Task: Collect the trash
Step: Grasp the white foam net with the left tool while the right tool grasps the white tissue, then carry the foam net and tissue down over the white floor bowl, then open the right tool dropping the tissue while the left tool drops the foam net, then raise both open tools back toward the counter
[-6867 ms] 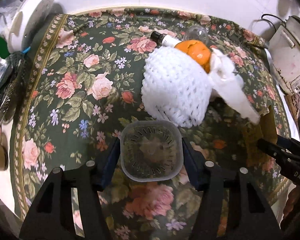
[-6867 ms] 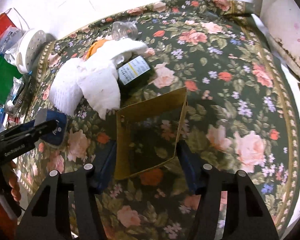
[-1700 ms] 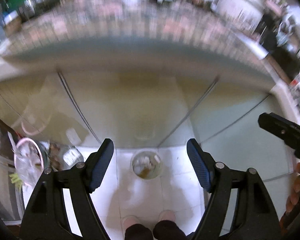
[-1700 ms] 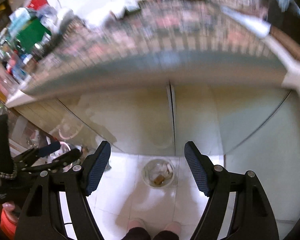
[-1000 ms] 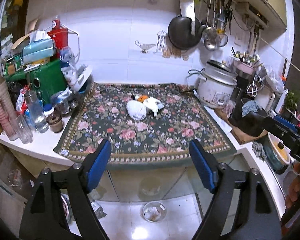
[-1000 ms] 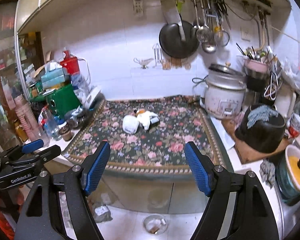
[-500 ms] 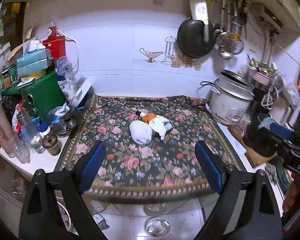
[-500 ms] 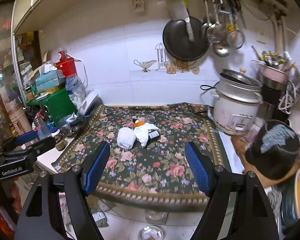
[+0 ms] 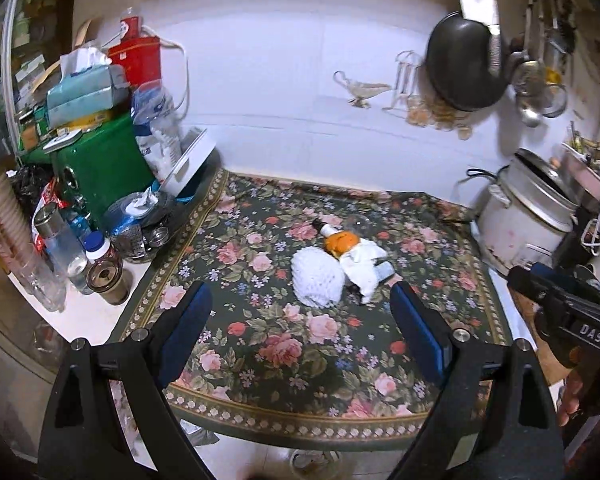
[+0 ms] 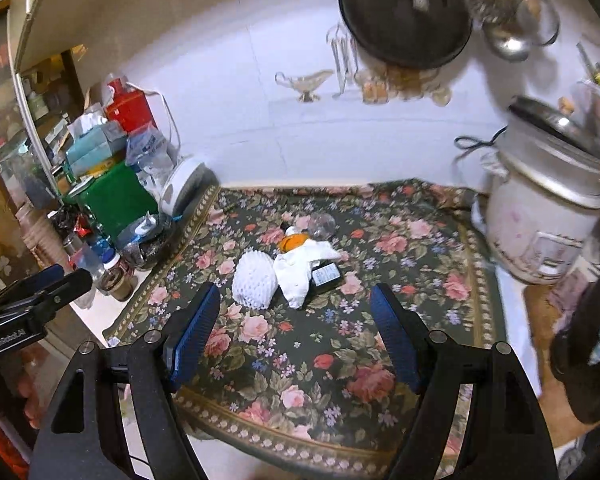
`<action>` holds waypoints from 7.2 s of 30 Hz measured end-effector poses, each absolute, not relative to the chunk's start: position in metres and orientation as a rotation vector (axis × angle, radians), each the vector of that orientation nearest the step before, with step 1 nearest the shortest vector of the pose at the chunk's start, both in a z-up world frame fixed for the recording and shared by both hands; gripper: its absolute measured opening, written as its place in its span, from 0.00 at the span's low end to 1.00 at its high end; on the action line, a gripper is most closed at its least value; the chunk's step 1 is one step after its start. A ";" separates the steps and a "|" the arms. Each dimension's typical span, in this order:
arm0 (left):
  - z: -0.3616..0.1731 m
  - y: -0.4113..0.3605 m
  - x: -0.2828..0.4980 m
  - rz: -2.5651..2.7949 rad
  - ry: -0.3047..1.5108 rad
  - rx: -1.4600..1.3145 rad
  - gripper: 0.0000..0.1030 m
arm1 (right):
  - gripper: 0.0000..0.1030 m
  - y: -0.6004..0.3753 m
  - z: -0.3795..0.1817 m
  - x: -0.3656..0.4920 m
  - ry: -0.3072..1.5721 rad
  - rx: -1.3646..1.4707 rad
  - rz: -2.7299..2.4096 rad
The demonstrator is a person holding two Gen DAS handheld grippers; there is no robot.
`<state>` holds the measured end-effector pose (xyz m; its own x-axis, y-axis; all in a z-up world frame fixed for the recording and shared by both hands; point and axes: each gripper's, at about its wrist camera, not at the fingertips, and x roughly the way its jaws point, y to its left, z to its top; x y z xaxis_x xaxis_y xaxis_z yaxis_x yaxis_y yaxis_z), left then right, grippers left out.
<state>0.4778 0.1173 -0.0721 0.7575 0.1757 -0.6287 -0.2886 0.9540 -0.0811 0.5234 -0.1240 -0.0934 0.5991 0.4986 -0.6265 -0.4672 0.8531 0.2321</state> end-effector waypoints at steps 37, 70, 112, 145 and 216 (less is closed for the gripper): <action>-0.246 0.202 0.710 -0.134 1.129 -0.189 0.88 | 0.07 -0.014 -0.251 0.707 1.150 0.189 0.332; -0.189 0.142 0.620 0.004 0.903 -0.247 0.32 | 0.07 -0.146 -0.150 0.588 0.875 0.224 0.377; -0.200 0.111 0.277 -0.126 0.943 -0.147 0.32 | 0.07 -0.104 -0.200 0.290 0.990 0.231 0.420; -0.616 0.077 0.337 0.048 1.230 -0.287 0.32 | 0.08 -0.134 -0.633 0.369 1.399 0.169 0.431; -0.102 0.098 0.247 -0.112 0.678 -0.102 0.62 | 0.46 -0.122 -0.088 0.246 0.674 0.076 0.294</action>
